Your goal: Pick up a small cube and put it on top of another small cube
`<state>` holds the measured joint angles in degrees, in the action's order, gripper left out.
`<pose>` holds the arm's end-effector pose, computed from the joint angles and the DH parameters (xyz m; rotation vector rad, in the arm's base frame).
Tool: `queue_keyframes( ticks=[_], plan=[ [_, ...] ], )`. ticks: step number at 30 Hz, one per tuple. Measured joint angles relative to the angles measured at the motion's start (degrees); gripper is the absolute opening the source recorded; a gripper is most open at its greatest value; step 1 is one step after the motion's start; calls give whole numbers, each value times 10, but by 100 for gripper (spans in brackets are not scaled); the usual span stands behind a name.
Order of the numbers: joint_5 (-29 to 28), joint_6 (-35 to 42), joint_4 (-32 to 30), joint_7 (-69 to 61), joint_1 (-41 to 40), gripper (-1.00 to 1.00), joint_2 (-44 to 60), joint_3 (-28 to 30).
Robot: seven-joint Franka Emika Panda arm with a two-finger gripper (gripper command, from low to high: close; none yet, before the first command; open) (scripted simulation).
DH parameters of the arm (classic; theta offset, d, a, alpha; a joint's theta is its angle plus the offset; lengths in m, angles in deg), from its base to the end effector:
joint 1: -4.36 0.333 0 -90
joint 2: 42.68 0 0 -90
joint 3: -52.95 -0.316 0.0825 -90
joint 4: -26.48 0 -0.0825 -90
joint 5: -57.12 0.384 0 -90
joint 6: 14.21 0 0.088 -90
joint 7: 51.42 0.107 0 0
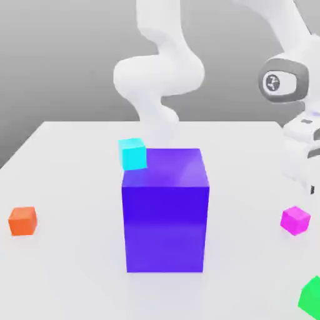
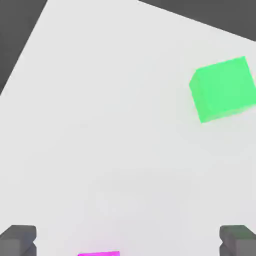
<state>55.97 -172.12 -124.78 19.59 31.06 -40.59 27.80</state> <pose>0.2679 0.3446 0.2414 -3.0263 0.4838 -0.0513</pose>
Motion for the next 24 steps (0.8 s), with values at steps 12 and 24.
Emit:
queue_keyframes(
  ticks=[12,24],
  plan=[
    [-198,-116,7,175,143,-100,179,141],
    [-73,-16,4,41,75,-100,71,66]
  ],
)
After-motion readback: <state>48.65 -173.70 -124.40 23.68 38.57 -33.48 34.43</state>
